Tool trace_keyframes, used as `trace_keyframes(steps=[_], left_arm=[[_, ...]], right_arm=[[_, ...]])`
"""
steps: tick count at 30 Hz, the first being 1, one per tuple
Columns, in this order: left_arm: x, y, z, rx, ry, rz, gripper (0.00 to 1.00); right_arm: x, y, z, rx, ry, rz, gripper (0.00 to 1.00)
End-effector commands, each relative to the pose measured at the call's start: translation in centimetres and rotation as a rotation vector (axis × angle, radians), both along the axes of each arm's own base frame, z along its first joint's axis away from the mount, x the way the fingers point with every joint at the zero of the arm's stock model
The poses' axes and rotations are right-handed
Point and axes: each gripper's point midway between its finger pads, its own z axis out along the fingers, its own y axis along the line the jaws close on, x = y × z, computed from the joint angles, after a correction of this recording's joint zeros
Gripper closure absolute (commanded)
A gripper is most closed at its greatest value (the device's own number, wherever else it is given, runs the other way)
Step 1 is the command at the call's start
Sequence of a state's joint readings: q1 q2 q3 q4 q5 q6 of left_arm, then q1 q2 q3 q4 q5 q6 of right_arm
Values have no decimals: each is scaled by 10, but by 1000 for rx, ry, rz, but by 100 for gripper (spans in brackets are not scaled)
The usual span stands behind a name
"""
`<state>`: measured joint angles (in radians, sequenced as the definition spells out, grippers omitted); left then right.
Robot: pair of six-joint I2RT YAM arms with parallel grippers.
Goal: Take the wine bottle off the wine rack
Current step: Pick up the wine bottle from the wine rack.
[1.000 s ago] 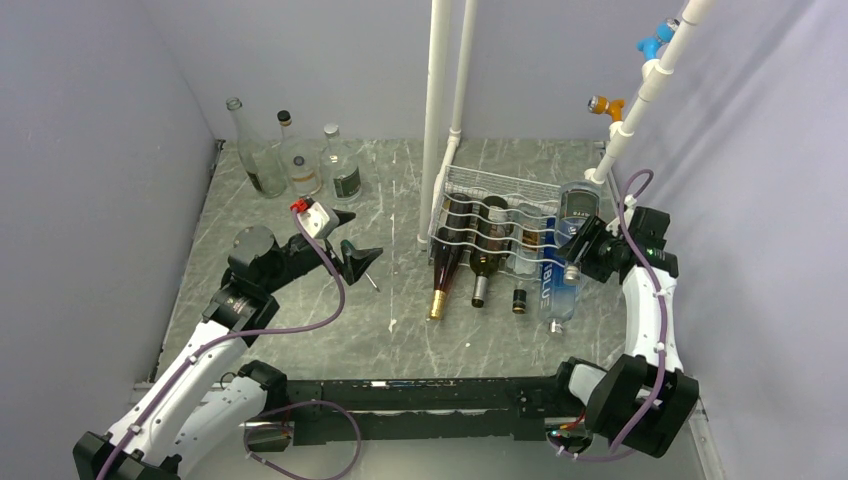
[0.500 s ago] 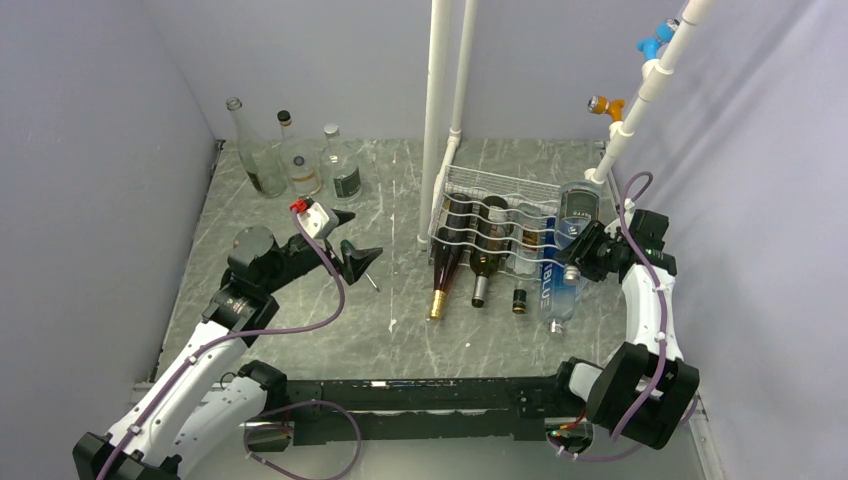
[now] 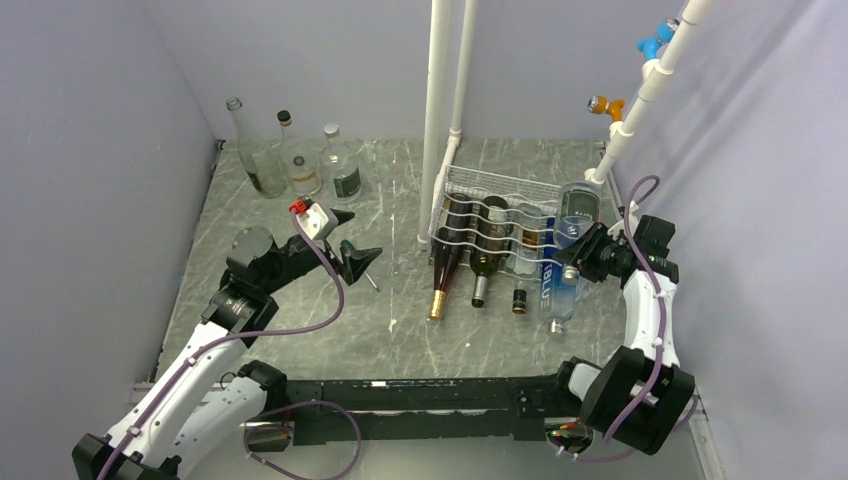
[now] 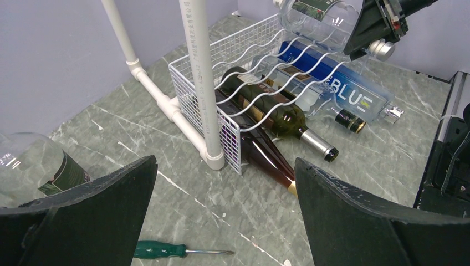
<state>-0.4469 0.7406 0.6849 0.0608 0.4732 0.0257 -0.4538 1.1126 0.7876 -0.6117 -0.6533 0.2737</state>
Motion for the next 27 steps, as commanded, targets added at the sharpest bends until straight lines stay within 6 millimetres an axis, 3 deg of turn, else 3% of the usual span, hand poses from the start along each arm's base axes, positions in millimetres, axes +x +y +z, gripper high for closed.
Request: trace_keyframes(steps=[1,13,27], left_arm=[[-3,1,24,-20,-66,0,1],[-2,1,24,-18,-65,3,1],[-3,1,23,-18,-65,2,1]], right_arm=[[5,4,37,12,-153,12,100],[-3,30,90,109,-349,107,100],[-12,53,131,235,-463,217,100]])
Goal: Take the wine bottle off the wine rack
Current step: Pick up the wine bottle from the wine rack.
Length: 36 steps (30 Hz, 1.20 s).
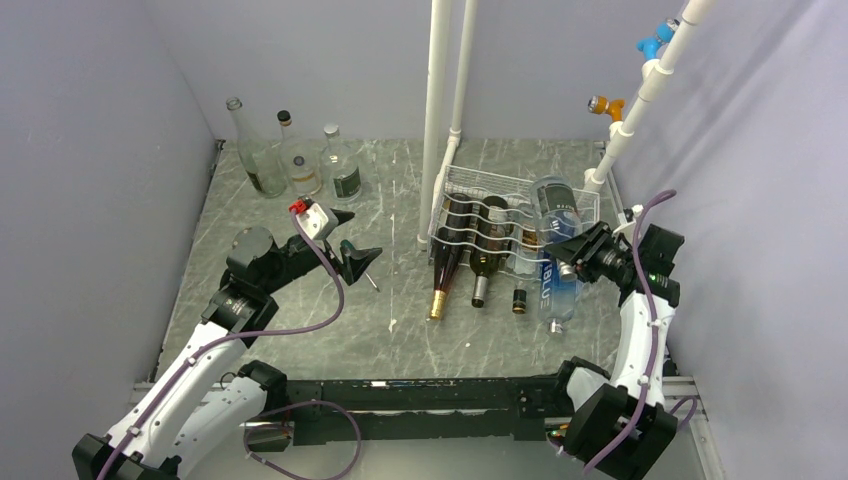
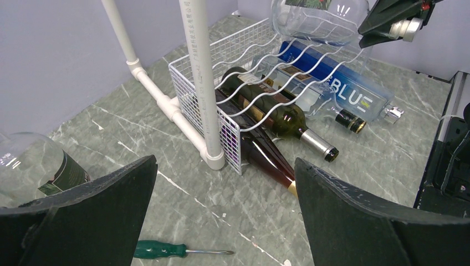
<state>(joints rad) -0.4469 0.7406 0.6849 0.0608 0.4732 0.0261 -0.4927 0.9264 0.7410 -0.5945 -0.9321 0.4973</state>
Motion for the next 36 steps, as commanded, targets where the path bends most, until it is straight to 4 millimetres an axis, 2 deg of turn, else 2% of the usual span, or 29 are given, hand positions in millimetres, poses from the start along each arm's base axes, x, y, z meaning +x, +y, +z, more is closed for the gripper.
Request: trace_keyframes(steps=[1,15,22,36], left_arm=[[-3,1,24,-18,-65,2,1],[-2,0,22,-16,-61,-4,1],[-2,0,21,-14,-61,-5,1],[-2,0,20,-10,-62,-8,1]], right_arm=[[6,13,74,-43,-352,149,100],[-9,30,86,12,-375,250,100],[-18,39,83,24,-365,304,100],[-41,80,78,56,-359,517,100]])
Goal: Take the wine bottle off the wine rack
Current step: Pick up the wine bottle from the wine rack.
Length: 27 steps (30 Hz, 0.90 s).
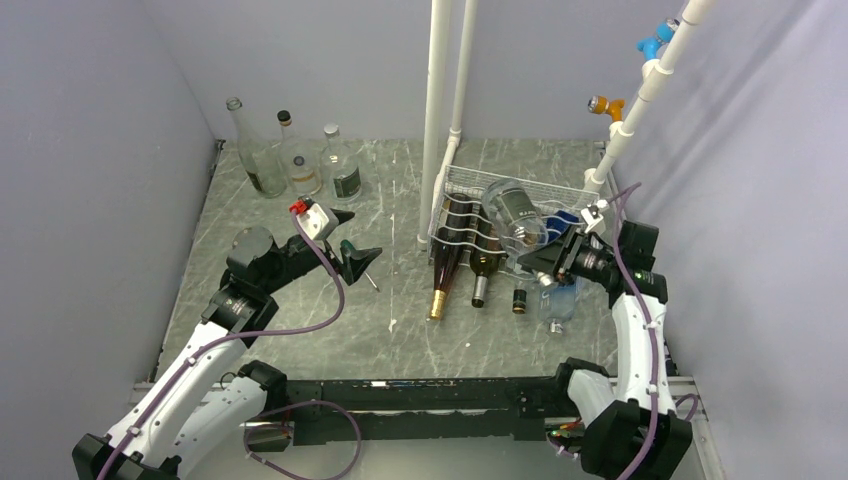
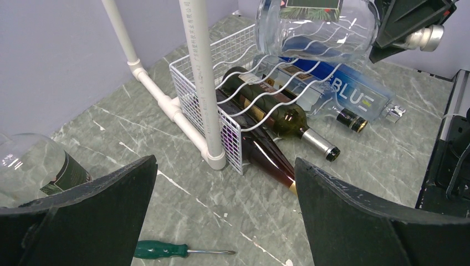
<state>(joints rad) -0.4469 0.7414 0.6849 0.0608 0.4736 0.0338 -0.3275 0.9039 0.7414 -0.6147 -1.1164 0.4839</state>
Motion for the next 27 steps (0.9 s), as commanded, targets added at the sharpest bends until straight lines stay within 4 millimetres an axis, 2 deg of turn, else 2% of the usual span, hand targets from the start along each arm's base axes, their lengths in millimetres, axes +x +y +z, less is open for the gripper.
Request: trace_keyframes(steps=[1,11,27], left_arm=[[-2,-1,20,-14,-56,-9,1],[0,-1,17,-6,-53,-6,1],[1,-1,11,20,-55,-11,1]], right_arm=[[-13,20,55,-14,-313,212,100],[-25,42,43,-62,-293,344,100],[-37,68,25,-287,-330,581,100]])
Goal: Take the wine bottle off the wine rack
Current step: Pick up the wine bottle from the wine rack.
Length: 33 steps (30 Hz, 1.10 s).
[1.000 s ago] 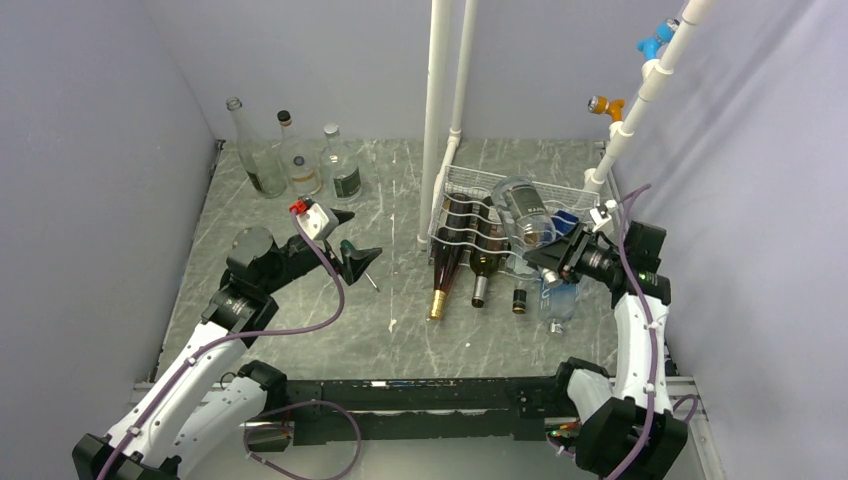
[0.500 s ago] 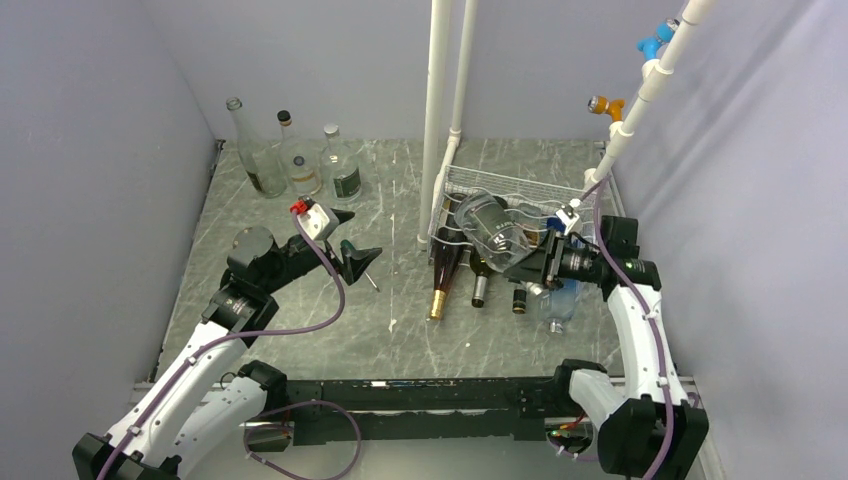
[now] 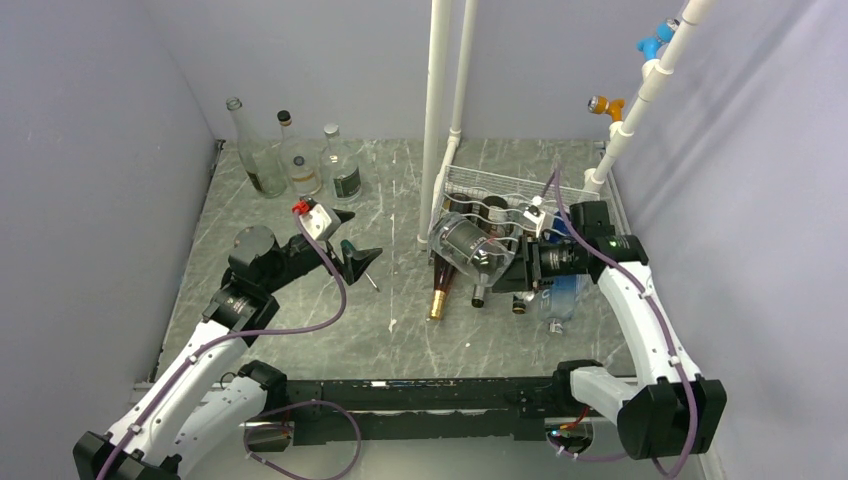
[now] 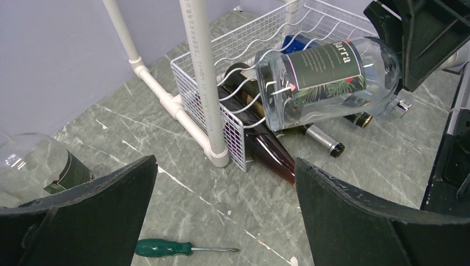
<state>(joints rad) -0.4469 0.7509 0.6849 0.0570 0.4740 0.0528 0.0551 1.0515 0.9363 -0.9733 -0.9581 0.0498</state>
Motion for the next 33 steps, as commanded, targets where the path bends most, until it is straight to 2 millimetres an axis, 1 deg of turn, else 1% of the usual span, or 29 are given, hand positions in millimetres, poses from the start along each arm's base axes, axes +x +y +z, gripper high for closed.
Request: trace_keyframes(steps=[1,7,15,18,24,28,30,33], left_arm=[[0,-1,14,5,-53,-8,1],[1,1,12,21,-57,2,1],[-3,3,11,40,-86,-10,1],[-11,2,12,30,-93,-33,1],[-32,5,10,-27,-91,-59,1],[-48,6,11,-93,-77,-83,1],[-50,8,10,-113,-45,-72,1],[-48,15,5,-116,1,-18,1]], right_arm=[[9,16,44,25,-280,175,100],[5,28,44,-29,-292,268,100],[10,43,43,-118,-304,350,100],[14,49,37,-160,-281,358,100],[12,64,44,-144,-255,384,100],[13,72,41,-166,-245,404,100],[15,74,36,-205,-259,418,100],[18,76,29,-274,-295,452,100]])
